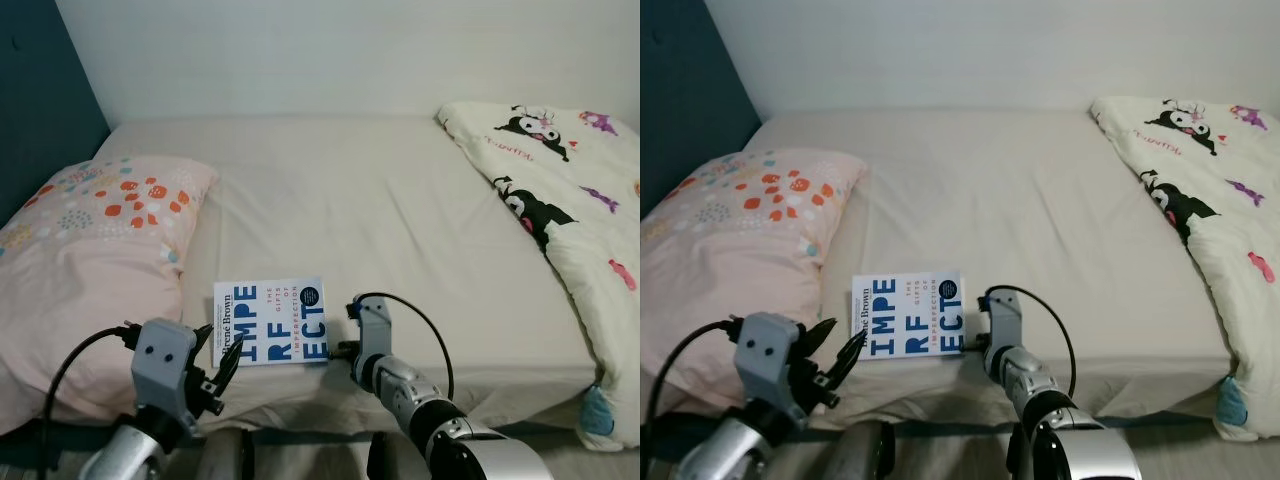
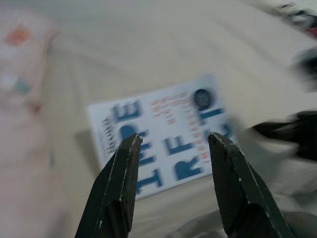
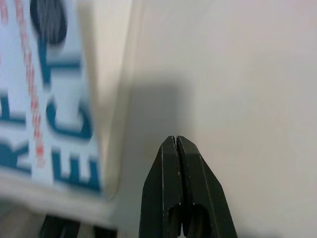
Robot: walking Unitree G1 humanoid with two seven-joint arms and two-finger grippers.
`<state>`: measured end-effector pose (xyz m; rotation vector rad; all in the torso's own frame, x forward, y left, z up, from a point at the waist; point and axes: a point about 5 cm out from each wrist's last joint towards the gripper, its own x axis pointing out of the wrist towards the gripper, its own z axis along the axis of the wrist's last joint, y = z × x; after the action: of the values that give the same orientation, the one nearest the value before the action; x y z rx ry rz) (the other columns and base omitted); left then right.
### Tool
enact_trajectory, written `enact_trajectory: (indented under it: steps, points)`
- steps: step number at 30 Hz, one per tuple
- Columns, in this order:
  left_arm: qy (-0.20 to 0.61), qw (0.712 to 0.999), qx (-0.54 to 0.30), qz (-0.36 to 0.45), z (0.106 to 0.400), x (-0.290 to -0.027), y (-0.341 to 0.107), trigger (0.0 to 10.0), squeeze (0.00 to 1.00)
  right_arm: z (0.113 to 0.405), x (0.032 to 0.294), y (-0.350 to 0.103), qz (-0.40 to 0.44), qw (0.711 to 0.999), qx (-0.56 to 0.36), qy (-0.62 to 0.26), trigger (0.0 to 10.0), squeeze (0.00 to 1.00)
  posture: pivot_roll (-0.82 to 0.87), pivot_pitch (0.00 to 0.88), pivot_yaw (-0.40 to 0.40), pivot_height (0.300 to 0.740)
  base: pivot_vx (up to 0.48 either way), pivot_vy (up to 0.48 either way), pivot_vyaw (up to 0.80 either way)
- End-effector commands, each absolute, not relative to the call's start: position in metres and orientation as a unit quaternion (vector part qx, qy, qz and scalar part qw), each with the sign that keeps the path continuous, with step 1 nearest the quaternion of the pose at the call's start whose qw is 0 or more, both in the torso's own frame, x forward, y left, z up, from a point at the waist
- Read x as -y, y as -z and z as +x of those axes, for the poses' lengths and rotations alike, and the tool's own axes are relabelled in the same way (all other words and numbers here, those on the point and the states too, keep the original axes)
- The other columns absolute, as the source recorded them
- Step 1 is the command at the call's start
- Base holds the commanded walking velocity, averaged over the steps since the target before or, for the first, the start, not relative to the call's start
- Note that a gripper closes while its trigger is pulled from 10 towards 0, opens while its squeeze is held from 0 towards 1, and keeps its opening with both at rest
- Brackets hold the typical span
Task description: Clean up the room
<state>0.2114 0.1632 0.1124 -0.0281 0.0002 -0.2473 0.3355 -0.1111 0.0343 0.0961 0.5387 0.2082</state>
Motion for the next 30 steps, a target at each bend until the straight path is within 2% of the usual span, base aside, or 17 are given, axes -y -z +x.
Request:
enact_trajectory:
  steps: [1, 3, 7, 9, 13, 20, 30]
  points:
    - [0.094, 0.995, -0.023, -0.025, 0.211, -0.169, -0.101, 10.0, 0.00, 0.336, 0.115, -0.035, 0.055, 0.962, -0.251, -0.088, 10.0, 0.00, 0.10, 0.080, -0.076, 0.603, 0.000, 0.000, 0.00]
    - [0.023, 0.997, -0.063, -0.045, 0.217, -0.180, -0.079, 10.0, 0.00, 0.343, 0.110, -0.049, 0.036, 0.974, -0.195, -0.111, 10.0, 0.00, 0.07, 0.061, -0.066, 0.603, 0.000, 0.000, 0.00]
    - [-0.067, 0.988, -0.138, -0.029, 0.224, -0.197, -0.041, 10.0, 0.00, 0.341, 0.108, -0.060, 0.012, 0.982, -0.127, -0.142, 10.0, 0.00, 0.03, 0.006, -0.044, 0.603, 0.000, 0.000, 0.00]
    - [-0.067, 0.988, -0.138, -0.029, 0.224, -0.197, -0.041, 10.0, 0.00, 0.341, 0.108, -0.060, 0.012, 0.982, -0.127, -0.142, 10.0, 0.00, 0.03, 0.006, -0.044, 0.603, 0.000, 0.000, 0.00]
    - [-0.091, 0.982, -0.165, -0.006, 0.226, -0.201, -0.022, 10.0, 0.00, 0.331, 0.113, -0.056, -0.047, 0.986, -0.086, -0.138, 10.0, 0.00, 0.01, 0.000, -0.024, 0.603, 0.000, 0.000, 0.00]
    - [-0.095, 0.983, -0.157, -0.022, 0.230, -0.197, -0.016, 10.0, 0.00, 0.319, 0.119, -0.045, -0.054, 0.988, -0.084, -0.121, 10.0, 0.00, -0.02, 0.000, -0.005, 0.603, 0.000, 0.000, 0.00]
    - [-0.079, 0.985, -0.151, -0.019, 0.234, -0.184, -0.005, 10.0, 0.00, 0.292, 0.112, -0.011, -0.070, 0.973, -0.152, -0.162, 10.0, 0.00, -0.01, 0.000, -0.031, 0.603, 0.000, 0.000, 0.00]
